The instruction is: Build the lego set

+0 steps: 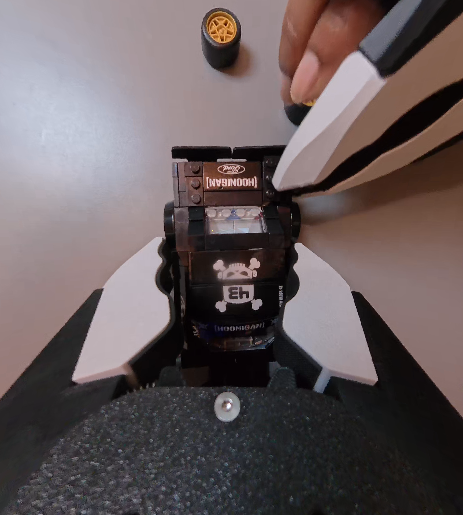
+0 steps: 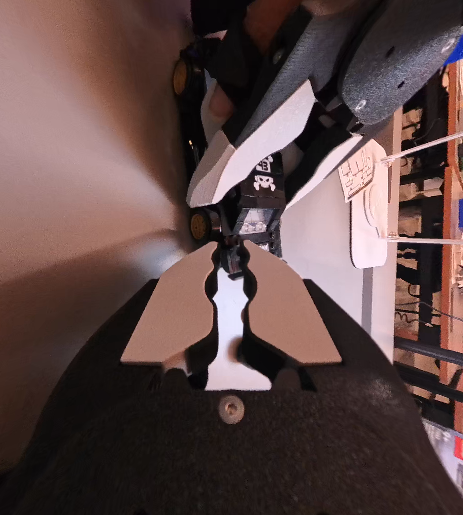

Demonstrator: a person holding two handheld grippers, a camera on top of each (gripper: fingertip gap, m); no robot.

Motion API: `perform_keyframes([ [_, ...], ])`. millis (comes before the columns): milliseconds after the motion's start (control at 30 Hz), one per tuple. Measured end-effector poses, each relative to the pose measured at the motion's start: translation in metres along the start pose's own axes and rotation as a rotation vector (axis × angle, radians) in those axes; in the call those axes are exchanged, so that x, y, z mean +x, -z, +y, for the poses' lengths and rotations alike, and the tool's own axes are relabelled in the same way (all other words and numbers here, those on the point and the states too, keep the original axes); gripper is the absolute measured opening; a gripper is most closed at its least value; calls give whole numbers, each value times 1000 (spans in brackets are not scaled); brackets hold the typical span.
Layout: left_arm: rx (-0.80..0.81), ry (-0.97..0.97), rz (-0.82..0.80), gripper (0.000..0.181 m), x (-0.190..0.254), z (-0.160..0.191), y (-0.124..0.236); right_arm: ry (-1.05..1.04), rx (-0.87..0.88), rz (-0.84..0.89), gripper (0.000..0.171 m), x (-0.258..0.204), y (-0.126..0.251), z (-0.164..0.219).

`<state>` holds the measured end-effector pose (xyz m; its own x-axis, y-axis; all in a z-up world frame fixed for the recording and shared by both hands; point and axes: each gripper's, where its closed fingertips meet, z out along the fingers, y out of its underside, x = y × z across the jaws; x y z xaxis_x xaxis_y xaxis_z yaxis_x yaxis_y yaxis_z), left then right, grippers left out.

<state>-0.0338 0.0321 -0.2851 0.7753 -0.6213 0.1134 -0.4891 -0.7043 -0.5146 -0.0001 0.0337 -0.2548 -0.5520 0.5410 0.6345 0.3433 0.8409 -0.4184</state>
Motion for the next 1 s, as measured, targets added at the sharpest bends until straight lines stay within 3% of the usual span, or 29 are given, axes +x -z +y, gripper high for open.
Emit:
perform_keyframes([
  [200, -2, -6, 3, 81, 0, 0, 0, -31, -2, -32, 21, 3, 3, 9],
  [433, 3, -3, 1, 81, 0, 0, 0, 22, 2, -49, 11, -2, 0, 7],
  [1000, 4, 4, -4, 81, 0, 0, 0, 62, -61, -129, 13, -2, -4, 8],
])
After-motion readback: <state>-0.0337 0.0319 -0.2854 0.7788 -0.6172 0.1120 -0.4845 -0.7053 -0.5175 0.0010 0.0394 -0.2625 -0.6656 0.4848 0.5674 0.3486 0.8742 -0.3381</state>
